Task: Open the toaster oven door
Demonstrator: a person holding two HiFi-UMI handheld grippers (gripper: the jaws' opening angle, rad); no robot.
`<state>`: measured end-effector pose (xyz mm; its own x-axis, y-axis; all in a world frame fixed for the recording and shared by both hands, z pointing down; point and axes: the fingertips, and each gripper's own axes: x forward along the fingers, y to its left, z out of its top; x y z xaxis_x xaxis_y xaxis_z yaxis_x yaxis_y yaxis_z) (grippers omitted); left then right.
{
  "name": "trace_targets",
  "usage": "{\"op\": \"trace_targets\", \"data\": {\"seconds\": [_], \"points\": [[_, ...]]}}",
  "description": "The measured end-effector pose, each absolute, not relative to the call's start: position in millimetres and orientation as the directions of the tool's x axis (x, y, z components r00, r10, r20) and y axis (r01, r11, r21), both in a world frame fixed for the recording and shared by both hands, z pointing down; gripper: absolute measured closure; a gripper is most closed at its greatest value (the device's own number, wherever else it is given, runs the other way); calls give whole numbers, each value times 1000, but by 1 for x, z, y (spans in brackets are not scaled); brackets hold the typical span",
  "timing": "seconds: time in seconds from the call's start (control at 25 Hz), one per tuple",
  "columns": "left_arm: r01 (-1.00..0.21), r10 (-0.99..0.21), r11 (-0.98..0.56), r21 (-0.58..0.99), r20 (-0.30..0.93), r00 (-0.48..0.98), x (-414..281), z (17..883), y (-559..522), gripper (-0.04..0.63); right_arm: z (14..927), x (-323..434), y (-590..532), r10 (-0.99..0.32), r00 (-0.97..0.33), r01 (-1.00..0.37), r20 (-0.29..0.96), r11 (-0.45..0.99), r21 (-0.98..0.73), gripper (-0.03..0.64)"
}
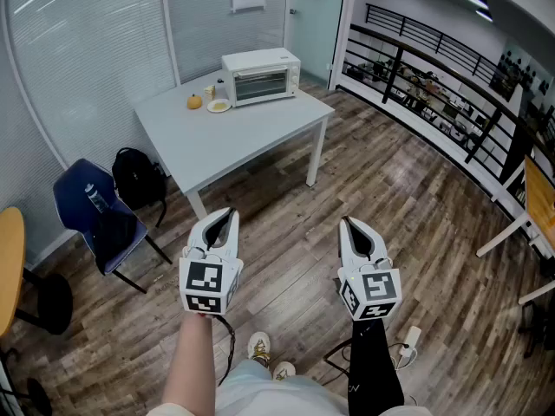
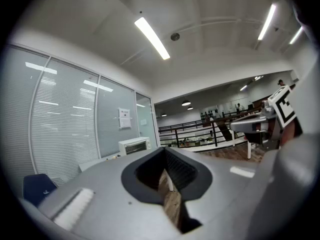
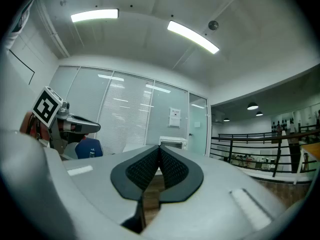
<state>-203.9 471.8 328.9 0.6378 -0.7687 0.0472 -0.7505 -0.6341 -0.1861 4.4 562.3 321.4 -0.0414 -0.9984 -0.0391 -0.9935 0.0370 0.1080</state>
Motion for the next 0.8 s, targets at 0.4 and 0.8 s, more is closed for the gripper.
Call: {"op": "trace_targets", "data": {"seconds": [0.4,0.8], "points": [[-729,-746,-657,-190,29,665,-211,320,400,538,308,-13,489,-998,-33,-993,-58,26,119,614],[-702,-716,-685,-195,8,698,-224,311,335,538,298,-29,434,-997,10,-993,-79,-19,120,614]]}}
